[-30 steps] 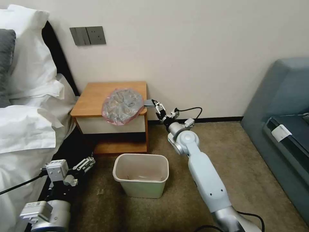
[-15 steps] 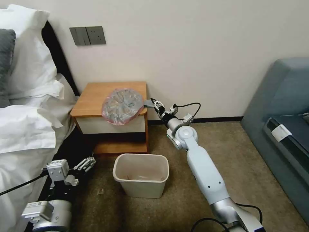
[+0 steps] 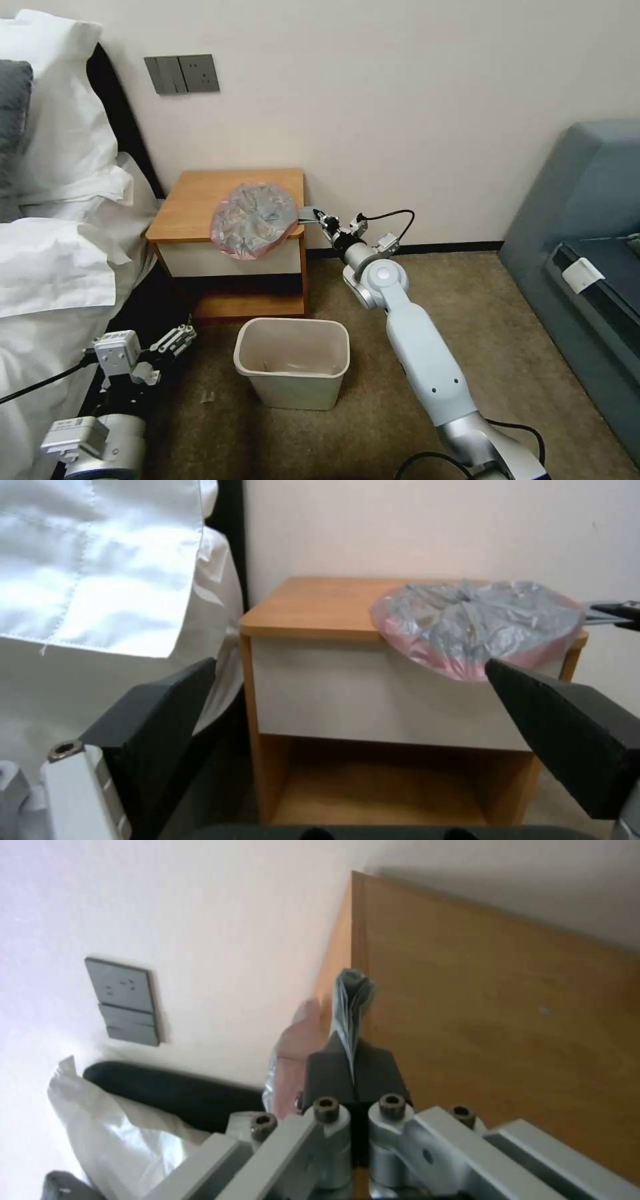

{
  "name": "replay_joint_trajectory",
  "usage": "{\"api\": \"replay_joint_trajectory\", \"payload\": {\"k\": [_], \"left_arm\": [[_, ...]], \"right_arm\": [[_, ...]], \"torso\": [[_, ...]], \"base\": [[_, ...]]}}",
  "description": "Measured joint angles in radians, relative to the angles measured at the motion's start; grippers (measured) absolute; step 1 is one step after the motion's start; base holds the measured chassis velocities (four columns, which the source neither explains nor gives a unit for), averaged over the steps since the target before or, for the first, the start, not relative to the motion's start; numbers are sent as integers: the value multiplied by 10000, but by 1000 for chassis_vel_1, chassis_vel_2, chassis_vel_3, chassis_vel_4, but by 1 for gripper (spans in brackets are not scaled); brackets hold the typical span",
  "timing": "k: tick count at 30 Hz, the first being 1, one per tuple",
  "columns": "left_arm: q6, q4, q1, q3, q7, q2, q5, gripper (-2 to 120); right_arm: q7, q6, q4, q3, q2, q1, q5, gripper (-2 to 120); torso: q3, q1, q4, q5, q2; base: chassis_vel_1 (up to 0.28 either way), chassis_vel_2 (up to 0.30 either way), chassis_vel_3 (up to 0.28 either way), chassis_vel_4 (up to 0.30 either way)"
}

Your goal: Pick up the garbage bag from the table and place it over the trash can.

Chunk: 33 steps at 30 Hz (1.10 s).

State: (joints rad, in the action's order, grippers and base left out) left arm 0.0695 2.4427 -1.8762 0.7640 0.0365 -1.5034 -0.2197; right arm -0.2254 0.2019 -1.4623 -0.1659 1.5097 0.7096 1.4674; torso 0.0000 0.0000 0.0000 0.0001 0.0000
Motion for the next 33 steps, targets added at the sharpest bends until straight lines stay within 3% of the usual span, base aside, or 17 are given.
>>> {"api": "replay_joint_trajectory", "payload": {"k": [3, 6, 17, 26, 33], "left_arm": [[-41, -27, 11, -8, 0, -17, 73, 100], [-116, -58, 21, -59, -7, -44, 169, 100], [-174, -193, 223, -125, -47, 72, 188, 100], [-186, -287, 309, -86, -52, 205, 129, 100], [-217, -420, 396, -129, -54, 212, 123, 100]], "right_arm": [[-469, -179, -561, 104, -167, 231, 96, 0], [-1551, -534, -1886, 477, -590, 845, 203, 0], [-2908, -1143, -4879, 1460, -1695, 2503, 278, 0], [-2831, -1235, -5473, 2370, -1654, 3847, -805, 0], [-2466, -1274, -5397, 2451, -1662, 4739, -1664, 0]], "torso": [[-1, 0, 0, -1, 0], [0, 0, 0, 0, 0], [-1, 0, -1, -1, 0], [-1, 0, 0, -1, 0], [0, 0, 0, -1, 0]], "base": [[0, 0, 0, 0], [0, 0, 0, 0], [0, 0, 0, 0], [0, 0, 0, 0], [0, 0, 0, 0]]}}
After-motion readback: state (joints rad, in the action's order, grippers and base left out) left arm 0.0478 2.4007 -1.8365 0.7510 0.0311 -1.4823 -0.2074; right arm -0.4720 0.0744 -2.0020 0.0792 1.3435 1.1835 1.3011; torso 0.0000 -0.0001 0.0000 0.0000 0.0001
